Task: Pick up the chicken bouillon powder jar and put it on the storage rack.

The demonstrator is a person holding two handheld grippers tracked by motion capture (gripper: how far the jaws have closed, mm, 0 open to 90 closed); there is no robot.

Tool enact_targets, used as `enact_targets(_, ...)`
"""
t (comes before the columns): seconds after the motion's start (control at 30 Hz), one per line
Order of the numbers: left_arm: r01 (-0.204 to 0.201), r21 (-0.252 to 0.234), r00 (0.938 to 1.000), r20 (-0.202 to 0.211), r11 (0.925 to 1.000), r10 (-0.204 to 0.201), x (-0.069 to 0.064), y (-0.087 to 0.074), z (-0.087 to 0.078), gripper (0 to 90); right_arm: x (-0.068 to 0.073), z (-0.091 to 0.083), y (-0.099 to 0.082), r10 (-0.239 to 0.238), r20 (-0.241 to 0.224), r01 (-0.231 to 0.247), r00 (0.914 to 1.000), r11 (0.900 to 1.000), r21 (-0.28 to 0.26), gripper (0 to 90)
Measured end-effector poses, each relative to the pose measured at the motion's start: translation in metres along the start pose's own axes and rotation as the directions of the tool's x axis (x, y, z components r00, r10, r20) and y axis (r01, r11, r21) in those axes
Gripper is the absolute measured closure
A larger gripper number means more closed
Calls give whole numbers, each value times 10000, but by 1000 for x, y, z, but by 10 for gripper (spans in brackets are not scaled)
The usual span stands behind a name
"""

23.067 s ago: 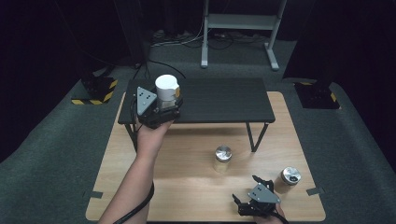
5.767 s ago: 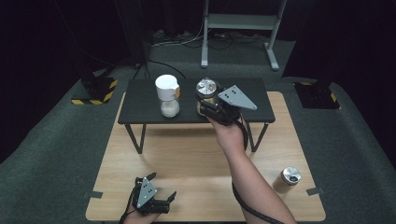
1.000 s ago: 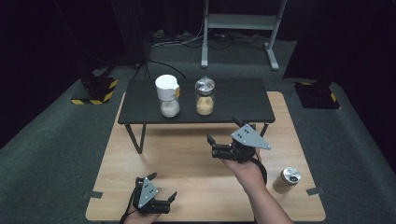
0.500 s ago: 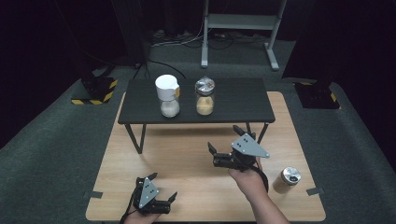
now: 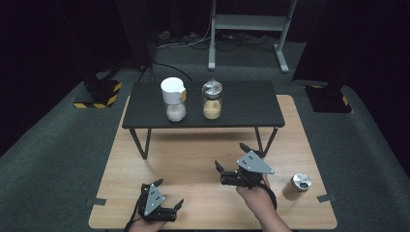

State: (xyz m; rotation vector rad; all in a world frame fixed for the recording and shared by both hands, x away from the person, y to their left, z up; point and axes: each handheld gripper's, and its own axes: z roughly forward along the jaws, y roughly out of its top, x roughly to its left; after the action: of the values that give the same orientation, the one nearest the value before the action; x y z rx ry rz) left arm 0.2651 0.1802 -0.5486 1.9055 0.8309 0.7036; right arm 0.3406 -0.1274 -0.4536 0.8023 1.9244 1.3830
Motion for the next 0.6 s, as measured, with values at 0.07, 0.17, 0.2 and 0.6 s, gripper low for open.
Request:
enact_targets(0.07,-5,6,10000,3,10000,5,0,0,0,4,2,0,-7,-16,-35,16,10000,9999,145,0)
enact_targets(0.17,-27,7,10000,9,10000,27,0,0,0,4,4,0,-17,30,-48,-28,10000,9994,350,0)
enact_targets(0.2,-26,12,10000,9,10000,26,0,0,0,4,5,0,-20,24,-68,-21,10000,9991,416,0)
enact_targets(0.6,-27,-2,10000,-32,10000,27,0,0,0,4,14,-1,-58,6,-205,18,9998,9931,1173,0)
